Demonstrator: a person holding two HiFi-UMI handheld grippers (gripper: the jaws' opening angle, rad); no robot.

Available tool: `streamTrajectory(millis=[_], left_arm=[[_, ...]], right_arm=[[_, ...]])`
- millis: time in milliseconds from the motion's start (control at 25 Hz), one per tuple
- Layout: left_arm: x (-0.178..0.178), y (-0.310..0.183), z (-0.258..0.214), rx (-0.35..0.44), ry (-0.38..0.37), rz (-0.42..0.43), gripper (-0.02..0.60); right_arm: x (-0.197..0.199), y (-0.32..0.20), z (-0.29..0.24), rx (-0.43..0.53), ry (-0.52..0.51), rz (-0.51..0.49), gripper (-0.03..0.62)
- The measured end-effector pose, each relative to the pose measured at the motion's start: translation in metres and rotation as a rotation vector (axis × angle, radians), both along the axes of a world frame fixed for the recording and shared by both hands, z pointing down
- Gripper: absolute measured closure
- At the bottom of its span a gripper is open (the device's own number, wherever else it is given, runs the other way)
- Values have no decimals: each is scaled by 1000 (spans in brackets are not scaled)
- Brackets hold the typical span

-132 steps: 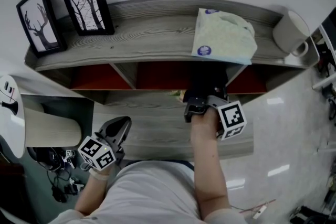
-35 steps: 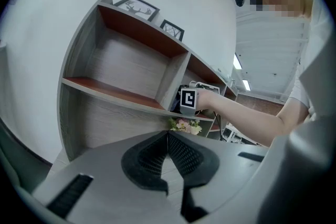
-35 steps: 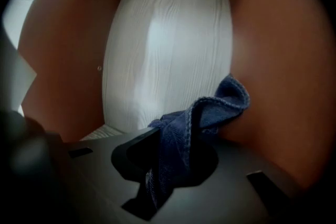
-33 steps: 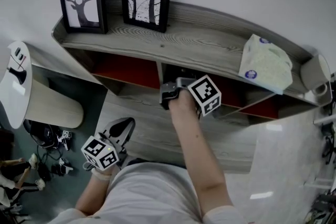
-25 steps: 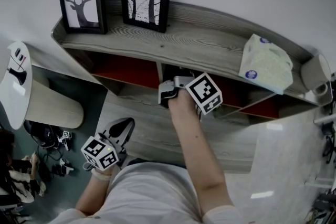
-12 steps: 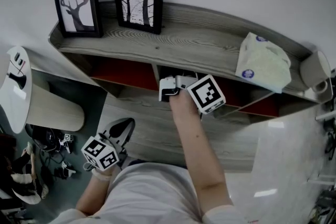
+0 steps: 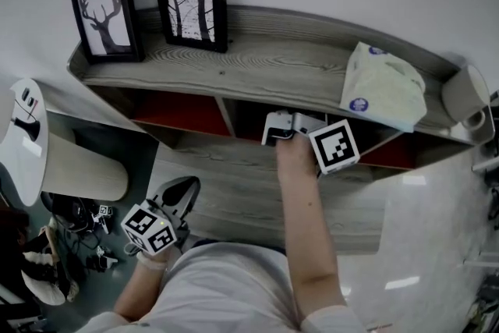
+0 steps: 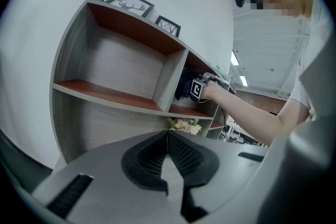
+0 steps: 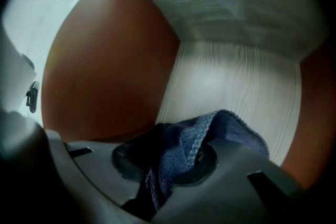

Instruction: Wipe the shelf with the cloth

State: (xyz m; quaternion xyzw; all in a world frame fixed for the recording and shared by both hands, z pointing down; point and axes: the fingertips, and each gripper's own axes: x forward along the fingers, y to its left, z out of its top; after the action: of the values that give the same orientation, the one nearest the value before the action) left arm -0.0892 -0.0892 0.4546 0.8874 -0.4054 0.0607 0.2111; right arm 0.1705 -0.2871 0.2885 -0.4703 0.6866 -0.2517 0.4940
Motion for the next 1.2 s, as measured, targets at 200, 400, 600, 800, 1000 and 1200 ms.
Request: streamTrajectory(millis=[200, 400, 600, 800, 1000, 1200], left_arm=[[9, 0, 0, 1, 0, 18, 565], [15, 0, 1, 1, 4, 31, 565], [20, -1, -1, 7, 4, 45, 565], [22, 1, -3, 9, 6, 58, 566], [23, 4, -1, 10, 17, 78, 565], [30, 5, -2, 12, 31, 109, 565]], right_arm=[[52, 10, 4, 0, -44, 115, 523], [90, 17, 10, -12, -77, 196, 523], [111, 22, 21, -44, -103, 258, 523], [109, 28, 34, -103, -144, 242, 523], [94, 43, 46, -136, -112, 195, 523], [64, 68, 47, -160, 21, 143, 523]])
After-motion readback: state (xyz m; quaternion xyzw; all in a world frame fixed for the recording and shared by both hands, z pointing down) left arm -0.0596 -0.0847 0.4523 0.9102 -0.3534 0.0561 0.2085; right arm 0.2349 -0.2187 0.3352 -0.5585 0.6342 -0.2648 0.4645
